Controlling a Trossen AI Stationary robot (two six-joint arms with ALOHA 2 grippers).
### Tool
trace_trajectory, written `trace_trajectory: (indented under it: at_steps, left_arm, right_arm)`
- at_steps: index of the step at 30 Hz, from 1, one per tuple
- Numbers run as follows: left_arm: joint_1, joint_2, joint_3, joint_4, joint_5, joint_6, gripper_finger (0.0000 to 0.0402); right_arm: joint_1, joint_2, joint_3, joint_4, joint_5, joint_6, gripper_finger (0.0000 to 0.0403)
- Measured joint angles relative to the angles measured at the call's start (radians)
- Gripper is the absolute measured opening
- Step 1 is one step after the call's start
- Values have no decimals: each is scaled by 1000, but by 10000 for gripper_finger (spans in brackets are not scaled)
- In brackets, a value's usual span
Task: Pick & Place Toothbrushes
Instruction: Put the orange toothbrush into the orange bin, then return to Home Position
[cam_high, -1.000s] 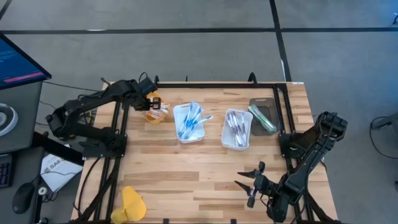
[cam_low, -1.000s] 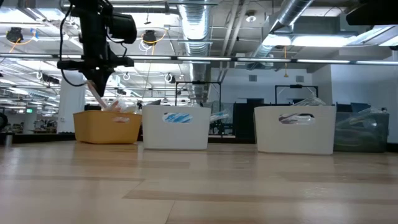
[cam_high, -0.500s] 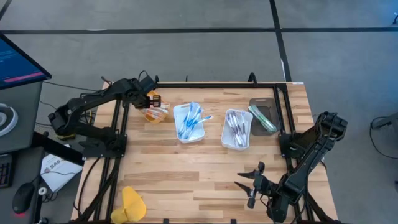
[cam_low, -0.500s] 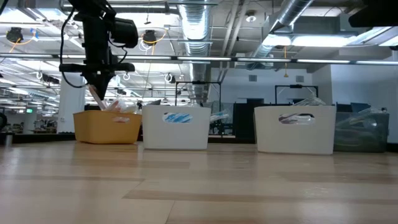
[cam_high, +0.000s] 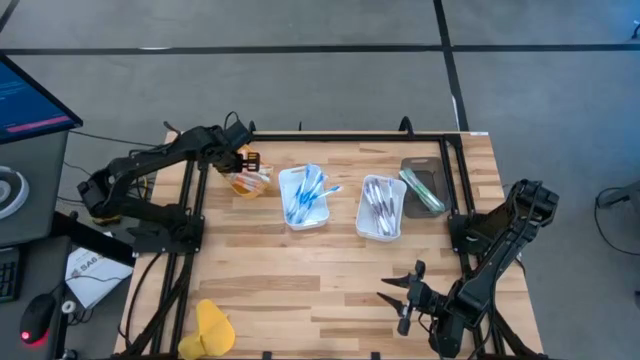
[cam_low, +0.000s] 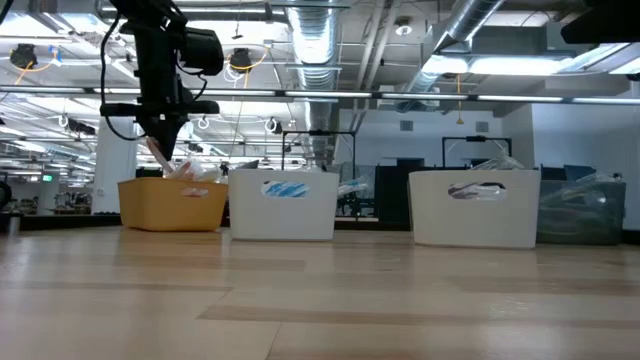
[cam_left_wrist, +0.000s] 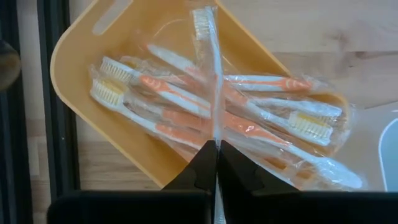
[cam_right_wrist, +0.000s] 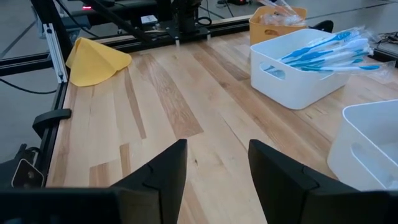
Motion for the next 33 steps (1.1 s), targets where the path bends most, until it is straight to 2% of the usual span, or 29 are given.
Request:
trace_trajectory:
  at_steps: [4,14,20,26,33]
  left_arm:
    - [0,0,0,1,17,0,15]
    - [0,0,0,10,21,1,82]
    - [0,-29,0,55,25,151,95]
    - [-34,-164,0,78,24,290,93]
    - [-206,-366,0,88,-5,376,93]
  right_arm:
    - [0,0,0,0,-16,0,164]
    - [0,0,0,0,-16,5,166]
    - [0,0,0,5,-16,7,165]
    - [0,0,0,53,-17,0,170]
    - [0,0,0,73,-19,-3,173]
